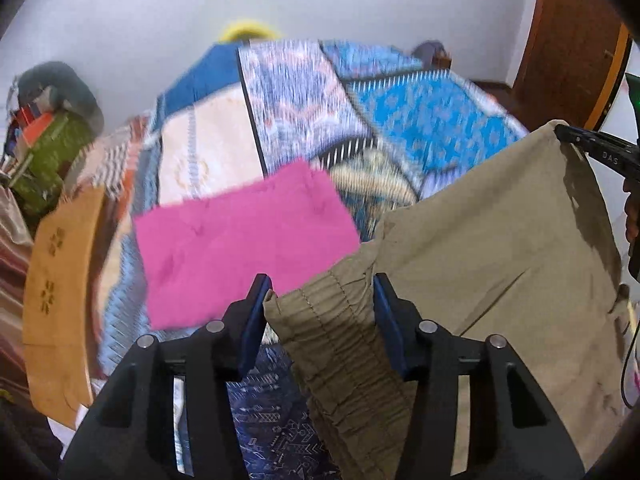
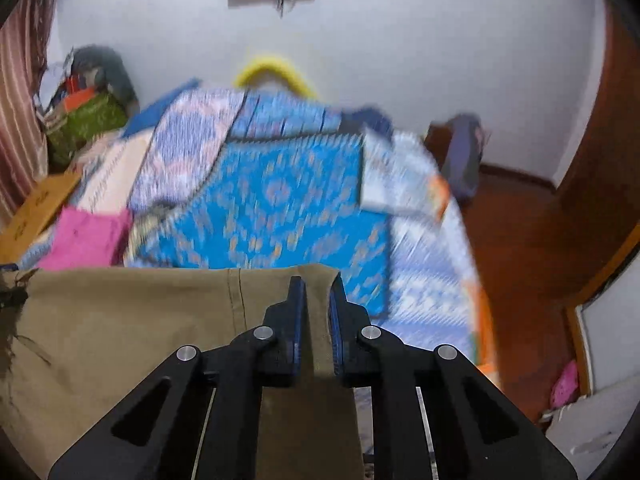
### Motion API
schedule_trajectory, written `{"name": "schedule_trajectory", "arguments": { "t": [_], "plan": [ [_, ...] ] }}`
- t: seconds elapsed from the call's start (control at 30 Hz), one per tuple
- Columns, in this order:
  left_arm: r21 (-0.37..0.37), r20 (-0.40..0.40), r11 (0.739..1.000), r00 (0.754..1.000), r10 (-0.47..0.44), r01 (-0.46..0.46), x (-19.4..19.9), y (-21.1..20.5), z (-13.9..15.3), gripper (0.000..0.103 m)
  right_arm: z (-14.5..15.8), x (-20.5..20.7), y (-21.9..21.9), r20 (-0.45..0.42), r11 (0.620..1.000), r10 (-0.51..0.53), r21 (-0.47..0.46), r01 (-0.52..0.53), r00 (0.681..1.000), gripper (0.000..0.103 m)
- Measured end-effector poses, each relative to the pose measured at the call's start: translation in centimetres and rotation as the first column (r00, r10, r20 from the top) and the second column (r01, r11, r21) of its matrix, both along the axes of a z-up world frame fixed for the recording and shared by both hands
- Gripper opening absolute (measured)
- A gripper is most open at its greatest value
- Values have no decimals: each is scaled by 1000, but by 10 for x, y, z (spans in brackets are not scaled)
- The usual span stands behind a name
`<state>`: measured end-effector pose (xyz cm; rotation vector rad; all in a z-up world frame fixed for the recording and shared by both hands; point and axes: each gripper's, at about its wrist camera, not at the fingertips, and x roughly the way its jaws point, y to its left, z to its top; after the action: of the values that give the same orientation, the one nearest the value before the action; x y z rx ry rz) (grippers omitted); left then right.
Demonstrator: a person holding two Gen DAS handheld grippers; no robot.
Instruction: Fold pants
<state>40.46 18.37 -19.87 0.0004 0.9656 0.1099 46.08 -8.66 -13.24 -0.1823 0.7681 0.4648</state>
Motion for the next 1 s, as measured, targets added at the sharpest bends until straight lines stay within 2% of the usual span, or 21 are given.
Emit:
{"name": "schedule_trajectory", "arguments": {
  "t": [0.17, 0.33, 0.4, 0.53, 0.7, 1.0],
  "plan": [
    [31, 84, 999, 996, -11, 8, -10, -13, 48, 51, 61, -20, -19, 93, 999, -21, 50, 16, 995, 10],
    [40, 141, 999, 990, -29, 24, -37, -25, 79, 51, 92, -57, -39, 133, 996, -14, 94, 1, 991, 10],
    [44, 140, 998, 989, -41, 35, -52, -31, 86, 51, 100, -74, -49, 139, 993, -13, 118, -4, 990, 10],
    [48, 165, 997, 985, -59, 52, -85, -41, 94, 51, 105, -106, -65, 154, 984, -19, 178, -9, 988, 10],
    [38, 171, 997, 982, -74, 68, -125, -52, 98, 51, 100, -144, -86, 131, 973, -22, 231, -8, 991, 10],
    [66, 180, 991, 976, -125, 115, -198, -82, 89, 51, 80, -216, -113, 87, 975, -15, 223, -5, 996, 10]
  ]
}}
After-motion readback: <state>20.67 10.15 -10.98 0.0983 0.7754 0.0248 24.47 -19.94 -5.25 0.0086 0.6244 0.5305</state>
